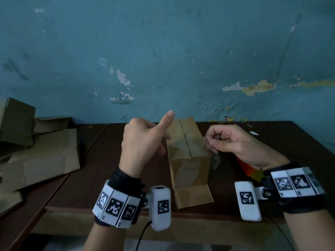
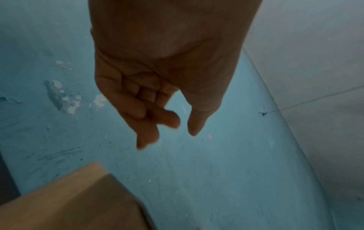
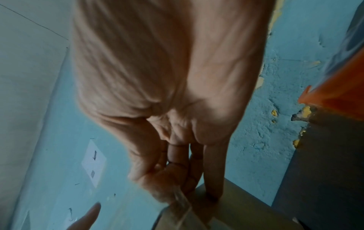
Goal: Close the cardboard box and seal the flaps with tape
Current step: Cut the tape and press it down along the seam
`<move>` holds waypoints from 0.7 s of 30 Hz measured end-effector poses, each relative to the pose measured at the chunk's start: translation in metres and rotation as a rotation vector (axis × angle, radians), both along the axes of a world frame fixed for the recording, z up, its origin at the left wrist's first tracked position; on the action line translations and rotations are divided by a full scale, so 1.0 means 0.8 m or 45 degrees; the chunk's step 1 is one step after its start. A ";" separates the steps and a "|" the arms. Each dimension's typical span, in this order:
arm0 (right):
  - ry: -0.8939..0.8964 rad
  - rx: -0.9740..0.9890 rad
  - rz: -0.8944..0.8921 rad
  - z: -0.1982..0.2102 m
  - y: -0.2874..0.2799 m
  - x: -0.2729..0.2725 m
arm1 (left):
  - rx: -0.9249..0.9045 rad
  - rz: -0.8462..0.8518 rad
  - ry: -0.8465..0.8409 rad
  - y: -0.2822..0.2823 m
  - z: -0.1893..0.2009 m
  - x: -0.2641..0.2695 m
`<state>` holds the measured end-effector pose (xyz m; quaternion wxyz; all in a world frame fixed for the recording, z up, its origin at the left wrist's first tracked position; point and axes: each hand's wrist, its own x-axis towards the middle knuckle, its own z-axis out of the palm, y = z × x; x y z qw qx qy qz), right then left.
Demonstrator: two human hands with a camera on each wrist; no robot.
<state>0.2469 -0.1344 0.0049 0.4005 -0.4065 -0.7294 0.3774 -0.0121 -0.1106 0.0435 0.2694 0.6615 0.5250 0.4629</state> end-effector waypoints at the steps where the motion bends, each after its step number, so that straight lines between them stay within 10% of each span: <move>1: 0.011 0.000 -0.009 0.000 -0.001 0.002 | 0.018 0.063 -0.008 0.002 0.002 -0.004; 12: 0.167 0.043 0.051 0.000 -0.004 0.007 | 0.205 -0.637 -0.003 0.031 -0.046 0.008; 21: 0.497 -0.076 0.199 -0.004 -0.005 0.009 | 0.083 -0.520 0.149 0.047 -0.063 0.006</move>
